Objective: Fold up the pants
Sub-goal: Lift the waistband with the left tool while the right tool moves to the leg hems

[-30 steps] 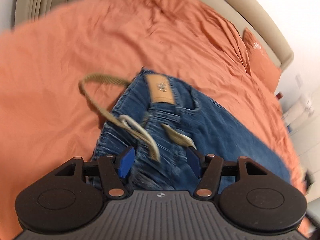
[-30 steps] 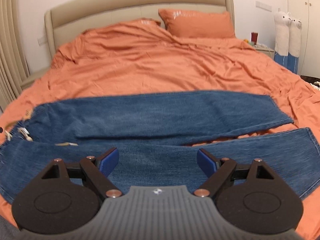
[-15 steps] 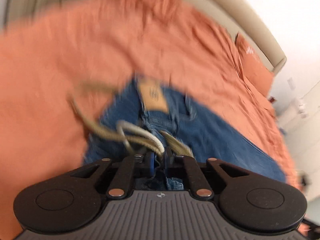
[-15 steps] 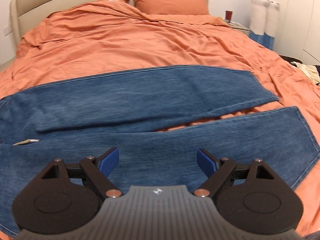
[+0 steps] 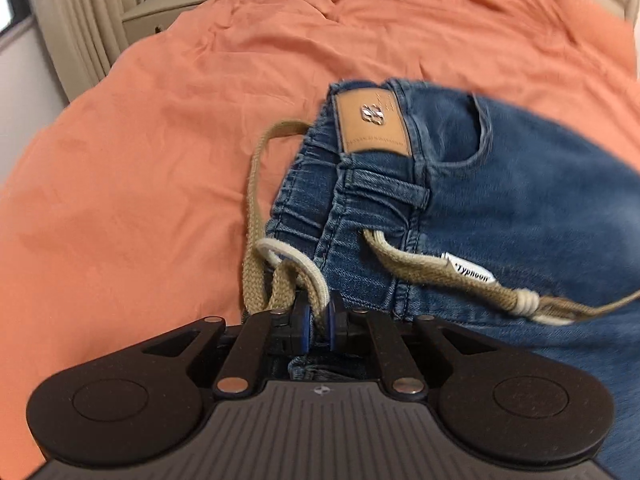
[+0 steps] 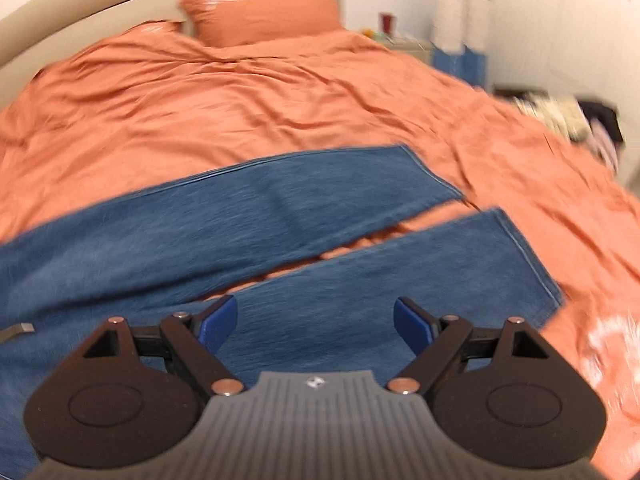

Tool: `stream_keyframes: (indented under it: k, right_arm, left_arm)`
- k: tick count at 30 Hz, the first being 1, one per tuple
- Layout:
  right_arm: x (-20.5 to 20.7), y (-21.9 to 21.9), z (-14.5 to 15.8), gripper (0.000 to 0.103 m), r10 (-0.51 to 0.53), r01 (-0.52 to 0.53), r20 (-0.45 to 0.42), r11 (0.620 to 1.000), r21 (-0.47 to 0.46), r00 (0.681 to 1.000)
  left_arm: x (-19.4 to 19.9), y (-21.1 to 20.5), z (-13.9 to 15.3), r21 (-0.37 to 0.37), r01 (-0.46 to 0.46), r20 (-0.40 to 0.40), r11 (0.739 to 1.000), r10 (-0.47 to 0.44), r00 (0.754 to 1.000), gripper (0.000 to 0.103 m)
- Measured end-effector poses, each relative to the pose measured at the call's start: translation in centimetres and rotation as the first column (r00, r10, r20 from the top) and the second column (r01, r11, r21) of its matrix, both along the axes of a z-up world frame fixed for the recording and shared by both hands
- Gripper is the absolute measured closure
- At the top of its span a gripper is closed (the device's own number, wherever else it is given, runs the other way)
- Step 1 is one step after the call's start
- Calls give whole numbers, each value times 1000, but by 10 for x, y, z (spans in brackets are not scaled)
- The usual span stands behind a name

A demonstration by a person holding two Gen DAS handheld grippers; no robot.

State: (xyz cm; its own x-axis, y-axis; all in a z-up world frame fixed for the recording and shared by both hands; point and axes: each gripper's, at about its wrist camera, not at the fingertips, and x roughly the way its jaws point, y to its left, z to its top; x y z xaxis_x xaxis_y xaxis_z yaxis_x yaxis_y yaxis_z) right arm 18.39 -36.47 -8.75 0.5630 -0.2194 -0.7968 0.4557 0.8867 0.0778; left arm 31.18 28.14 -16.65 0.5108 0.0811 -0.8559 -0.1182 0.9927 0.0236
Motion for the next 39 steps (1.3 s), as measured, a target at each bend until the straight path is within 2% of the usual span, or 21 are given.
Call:
stream_keyframes:
  k: [3, 7, 9, 11, 14, 15, 17, 20, 22, 24, 25, 27, 28, 30, 31, 32, 34, 35, 36, 37, 39]
  right_arm:
    - [-10, -27, 16, 21, 7, -6, -21, 999, 47, 1000]
    - [-23, -49, 40, 21, 115, -116, -16, 992, -50, 993]
    - [-33, -59, 54, 21, 153, -148, 31, 980, -129, 988]
    - [-46, -76, 69, 21, 140, -119, 122, 979, -164, 983]
    - [-62, -115, 88, 21, 70, -53, 252, 996, -72, 965]
    - [-65, -130, 91, 21, 39, -33, 281, 999, -26, 959]
    - [-66, -156, 91, 21, 20, -27, 302, 999, 19, 953]
    - [-67, -187, 85, 21, 11, 4, 296, 999, -50, 955]
    - [-68, -213, 77, 21, -57, 74, 284, 996, -51, 957]
    - [-67, -252, 62, 21, -194, 176, 202, 979, 103, 960]
    - [-64, -271, 50, 21, -254, 226, 135, 955, 192, 958]
    - [-67, -292, 29, 22, -323, 304, 11, 902, 307, 946]
    - [-72, -295, 23, 22, -351, 333, -10, 879, 342, 936]
    - [-86, -297, 17, 22, -391, 353, 16, 848, 395, 920]
    - [-90, -295, 17, 22, -384, 335, 45, 852, 403, 922]
    - [-92, -292, 18, 22, -360, 307, 74, 871, 384, 930]
    - [-90, -279, 20, 22, -281, 241, 121, 932, 272, 952]
    - [-89, -273, 21, 22, -229, 202, 140, 962, 183, 963]
    - [-84, -267, 20, 22, -178, 165, 151, 982, 91, 972]
    - [-82, -264, 17, 22, -129, 130, 150, 992, 3, 980]
    - [-78, -255, 8, 22, -16, 31, 87, 984, -174, 996]
  left_arm:
    - [-2, -11, 19, 98, 14, 2, 995, -14, 1000, 75]
    - [-30, -16, 61, 132, 66, 65, 989, -75, 995, 67]
    - [-47, -25, 82, 162, 144, 82, 976, -158, 984, 67]
    - [-64, -40, 97, 205, 252, 68, 946, -270, 960, 67]
    - [-92, -68, 100, 271, 435, -4, 858, -451, 892, 65]
    - [-102, -75, 97, 291, 495, -44, 819, -506, 862, 57]
    - [-120, -91, 84, 353, 588, -136, 728, -582, 802, 45]
    - [-141, -112, 54, 413, 701, -276, 581, -654, 705, 43]
    - [-146, -118, 32, 397, 752, -350, 526, -671, 654, 38]
    - [-149, -123, 12, 383, 782, -409, 492, -668, 621, 35]
    - [-150, -125, 4, 390, 785, -426, 482, -662, 617, 35]
    - [-150, -131, -11, 419, 776, -430, 472, -649, 627, 35]
    - [-149, -133, -16, 430, 765, -425, 479, -640, 640, 35]
    - [-147, -137, -23, 455, 747, -424, 484, -620, 660, 35]
    - [-146, -139, -27, 465, 738, -427, 490, -606, 671, 36]
    - [-143, -141, -28, 471, 729, -423, 498, -598, 681, 42]
    - [-142, -143, -28, 474, 706, -402, 526, -584, 705, 58]
    - [-141, -143, -22, 474, 688, -378, 550, -579, 722, 68]
    - [-141, -143, -20, 475, 664, -356, 577, -564, 745, 72]
    - [-144, -147, -13, 482, 642, -336, 597, -551, 764, 75]
    - [-153, -153, -6, 516, 601, -289, 610, -537, 793, 84]
